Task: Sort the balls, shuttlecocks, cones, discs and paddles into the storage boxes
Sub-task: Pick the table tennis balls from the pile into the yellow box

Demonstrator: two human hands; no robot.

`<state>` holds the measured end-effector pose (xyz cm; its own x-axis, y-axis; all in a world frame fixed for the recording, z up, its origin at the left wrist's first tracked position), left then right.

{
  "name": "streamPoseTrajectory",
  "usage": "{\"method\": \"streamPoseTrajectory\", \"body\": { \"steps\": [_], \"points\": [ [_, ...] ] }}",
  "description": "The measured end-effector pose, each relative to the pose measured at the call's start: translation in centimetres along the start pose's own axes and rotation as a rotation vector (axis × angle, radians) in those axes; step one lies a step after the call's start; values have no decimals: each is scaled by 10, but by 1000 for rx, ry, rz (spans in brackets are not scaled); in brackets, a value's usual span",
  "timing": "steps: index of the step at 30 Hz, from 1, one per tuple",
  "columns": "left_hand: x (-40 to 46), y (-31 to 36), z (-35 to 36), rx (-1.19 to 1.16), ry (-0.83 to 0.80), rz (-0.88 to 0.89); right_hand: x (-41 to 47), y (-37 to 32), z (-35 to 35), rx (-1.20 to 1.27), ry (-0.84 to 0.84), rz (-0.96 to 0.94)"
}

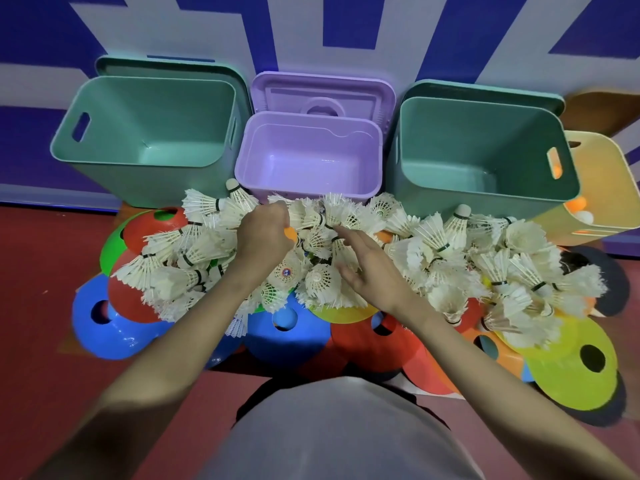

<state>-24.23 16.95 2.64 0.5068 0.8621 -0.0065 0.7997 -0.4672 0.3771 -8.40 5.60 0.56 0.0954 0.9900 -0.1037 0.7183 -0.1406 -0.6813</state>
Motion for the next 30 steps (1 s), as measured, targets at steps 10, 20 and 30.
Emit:
{"method": "streamPoseTrajectory", "body": {
  "steps": [10,20,30],
  "points": [
    [-27,33,9,-1176,-47,-273,11,-5,-11,196,56,-78],
    [-24,47,48,47,-263,300,-26,52,-71,209,312,133],
    [-26,109,5,-22,111,190,-48,94,-123,208,458,201]
  ]
}}
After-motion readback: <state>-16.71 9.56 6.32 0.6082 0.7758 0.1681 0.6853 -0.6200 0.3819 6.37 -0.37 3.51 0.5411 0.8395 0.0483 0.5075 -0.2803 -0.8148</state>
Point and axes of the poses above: each hand's wrist, its own x-axis towards the middle knuckle, its own z-axis out of the palm, y = z × x, the point moved 4 cm from there along x, towards the middle knuckle, and after that the axes turned 13 degrees about z, right-handed, at the moved point
